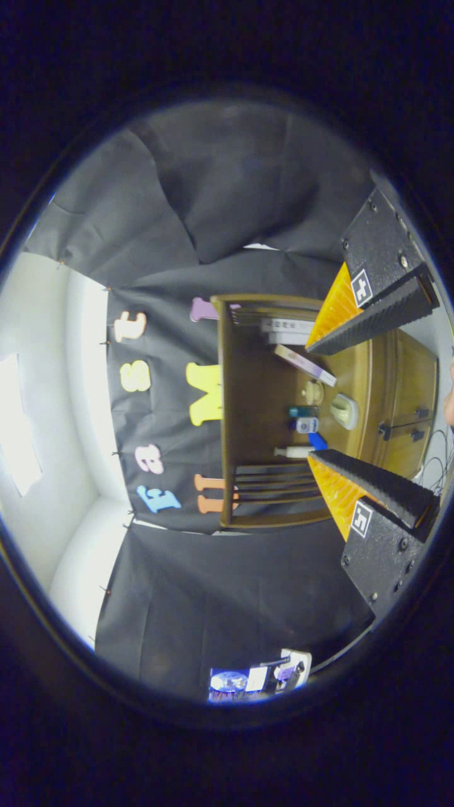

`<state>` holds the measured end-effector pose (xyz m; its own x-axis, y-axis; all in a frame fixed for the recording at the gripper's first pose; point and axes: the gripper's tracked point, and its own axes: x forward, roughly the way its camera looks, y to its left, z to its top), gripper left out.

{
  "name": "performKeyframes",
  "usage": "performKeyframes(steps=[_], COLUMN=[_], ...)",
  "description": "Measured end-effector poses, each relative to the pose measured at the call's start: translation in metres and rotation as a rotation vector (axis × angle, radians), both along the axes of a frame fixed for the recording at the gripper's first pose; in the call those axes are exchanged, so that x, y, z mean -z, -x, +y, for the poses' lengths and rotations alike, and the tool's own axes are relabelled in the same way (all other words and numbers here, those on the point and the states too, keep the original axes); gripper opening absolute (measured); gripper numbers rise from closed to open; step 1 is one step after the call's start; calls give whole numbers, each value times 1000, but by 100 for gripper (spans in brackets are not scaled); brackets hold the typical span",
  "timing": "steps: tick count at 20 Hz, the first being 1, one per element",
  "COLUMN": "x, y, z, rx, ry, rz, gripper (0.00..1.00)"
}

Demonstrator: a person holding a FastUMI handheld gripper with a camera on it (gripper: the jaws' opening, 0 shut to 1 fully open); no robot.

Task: Pull open the drawer, take out the items inside it, and place them on the countertop above the cabinet.

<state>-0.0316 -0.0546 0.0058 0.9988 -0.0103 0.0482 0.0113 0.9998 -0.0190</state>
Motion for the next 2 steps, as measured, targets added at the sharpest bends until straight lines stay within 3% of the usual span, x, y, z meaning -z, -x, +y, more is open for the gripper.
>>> performKeyframes(steps=[2], x=[-20], y=[20], z=[-8], rx=[12], ry=[14], rz=[-35], gripper=[96])
